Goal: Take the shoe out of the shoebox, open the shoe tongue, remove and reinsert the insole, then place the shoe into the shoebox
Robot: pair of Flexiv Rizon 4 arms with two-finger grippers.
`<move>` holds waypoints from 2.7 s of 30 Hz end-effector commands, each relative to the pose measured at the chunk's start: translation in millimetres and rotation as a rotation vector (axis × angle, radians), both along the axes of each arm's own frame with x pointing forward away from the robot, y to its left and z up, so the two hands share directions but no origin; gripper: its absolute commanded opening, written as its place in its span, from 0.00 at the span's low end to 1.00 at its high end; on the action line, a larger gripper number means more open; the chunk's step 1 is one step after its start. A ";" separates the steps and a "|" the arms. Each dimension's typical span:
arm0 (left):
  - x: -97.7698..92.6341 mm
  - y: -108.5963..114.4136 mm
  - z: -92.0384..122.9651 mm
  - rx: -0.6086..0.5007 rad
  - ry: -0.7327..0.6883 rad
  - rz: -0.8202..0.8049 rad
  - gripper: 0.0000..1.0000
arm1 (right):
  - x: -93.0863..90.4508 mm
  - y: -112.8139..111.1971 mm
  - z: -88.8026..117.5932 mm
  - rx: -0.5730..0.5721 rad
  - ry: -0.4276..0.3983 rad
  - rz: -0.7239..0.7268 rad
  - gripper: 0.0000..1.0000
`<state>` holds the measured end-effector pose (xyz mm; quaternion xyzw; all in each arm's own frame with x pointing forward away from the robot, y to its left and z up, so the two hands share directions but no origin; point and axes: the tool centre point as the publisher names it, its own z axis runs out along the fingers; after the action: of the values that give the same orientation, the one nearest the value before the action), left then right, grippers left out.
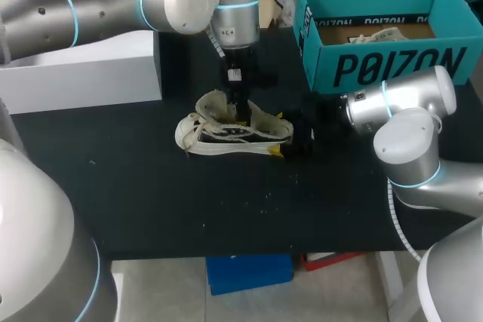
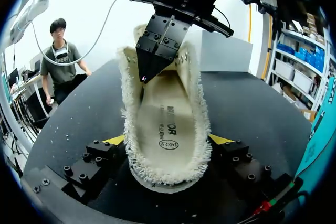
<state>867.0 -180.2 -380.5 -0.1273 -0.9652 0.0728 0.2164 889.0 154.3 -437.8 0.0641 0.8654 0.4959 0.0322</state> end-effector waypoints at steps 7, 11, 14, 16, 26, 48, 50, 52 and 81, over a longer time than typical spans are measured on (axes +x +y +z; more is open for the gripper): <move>-8.9 3.7 -22.5 0.007 0.014 0.019 0.00 | 1.6 -1.3 -0.9 -0.001 0.001 0.000 0.00; -11.2 1.8 -26.2 0.002 0.016 0.021 0.00 | 1.6 -1.3 -0.9 -0.001 0.001 0.000 0.00; -13.3 0.3 -29.9 0.001 0.015 0.025 0.00 | 1.6 -1.3 -0.9 -0.001 0.001 0.000 0.00; -14.5 0.0 -32.7 -0.007 0.019 0.034 0.00 | 1.6 -1.3 -0.9 -0.001 0.001 0.000 0.00; -12.5 1.8 -36.7 -0.007 -0.039 0.076 0.00 | 1.6 -1.3 -0.9 -0.001 0.001 0.000 0.00; -17.5 -7.3 -38.9 -0.083 -0.059 0.064 1.00 | 1.6 -1.3 -0.9 -0.001 0.001 0.000 0.00; -18.2 -8.1 -31.5 -0.106 -0.065 0.060 1.00 | 1.6 -1.3 -0.9 -0.001 0.001 0.000 0.00; -18.8 -7.9 -24.8 -0.109 -0.075 0.050 1.00 | 1.6 -1.3 -0.9 -0.001 0.001 0.000 0.00; -7.5 0.0 -30.2 -0.073 -0.143 0.067 0.00 | 1.6 -1.3 -0.9 -0.001 0.001 0.000 0.00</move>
<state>861.2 -175.8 -406.5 -0.1075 -0.9779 0.1095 0.1417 888.4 154.0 -437.6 0.0639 0.8652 0.4963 0.0322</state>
